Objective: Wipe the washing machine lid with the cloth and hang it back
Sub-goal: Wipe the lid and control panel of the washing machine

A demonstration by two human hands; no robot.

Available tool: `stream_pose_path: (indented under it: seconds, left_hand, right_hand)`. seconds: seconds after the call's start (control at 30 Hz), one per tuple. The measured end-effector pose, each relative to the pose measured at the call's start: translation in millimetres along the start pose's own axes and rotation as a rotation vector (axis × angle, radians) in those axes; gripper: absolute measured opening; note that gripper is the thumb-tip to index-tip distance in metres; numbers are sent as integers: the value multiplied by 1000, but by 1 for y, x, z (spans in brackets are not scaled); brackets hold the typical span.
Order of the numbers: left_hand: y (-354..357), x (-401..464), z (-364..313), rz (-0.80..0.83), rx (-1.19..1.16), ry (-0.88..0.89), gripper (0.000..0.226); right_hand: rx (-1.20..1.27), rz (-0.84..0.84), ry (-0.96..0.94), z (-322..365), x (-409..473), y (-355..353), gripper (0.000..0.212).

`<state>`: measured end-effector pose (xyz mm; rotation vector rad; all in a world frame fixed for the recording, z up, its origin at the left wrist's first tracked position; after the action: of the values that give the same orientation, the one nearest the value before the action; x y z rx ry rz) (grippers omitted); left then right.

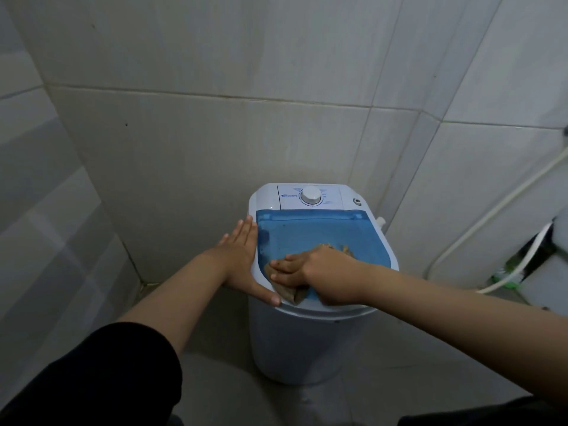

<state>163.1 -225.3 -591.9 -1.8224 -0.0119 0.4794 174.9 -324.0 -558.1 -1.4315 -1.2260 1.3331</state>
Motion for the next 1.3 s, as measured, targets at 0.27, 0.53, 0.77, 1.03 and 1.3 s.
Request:
stream_pose_path:
  seconds: [0.27, 0.53, 0.77, 1.03, 1.3]
  left_hand:
    - [0, -1, -1, 4, -5, -3, 152]
    - [0, 0, 0, -8, -15, 16, 151]
    - [3, 2, 1, -2, -29, 20, 153]
    - [2, 5, 2, -11, -19, 17, 153]
    - [3, 3, 2, 19, 10, -2, 152]
  right_hand:
    - [68, 39, 1, -14, -25, 1, 63]
    - [241, 63, 79, -35, -40, -19, 35]
    - [214, -228, 226, -60, 19, -57, 61]
    - [20, -151, 252, -51, 57, -24, 58]
    - [25, -214, -70, -6, 25, -17, 52]
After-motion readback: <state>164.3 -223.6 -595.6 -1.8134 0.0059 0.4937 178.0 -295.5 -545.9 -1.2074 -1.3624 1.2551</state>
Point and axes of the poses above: each hand's wrist, its own x-axis towards the middle knuckle, its own y-axis out of the palm, z = x × y, the point moved 10 cm from there along x, towards the middle knuckle, and after that the axes turned 3 degrees about y, right-handed, at the moved point
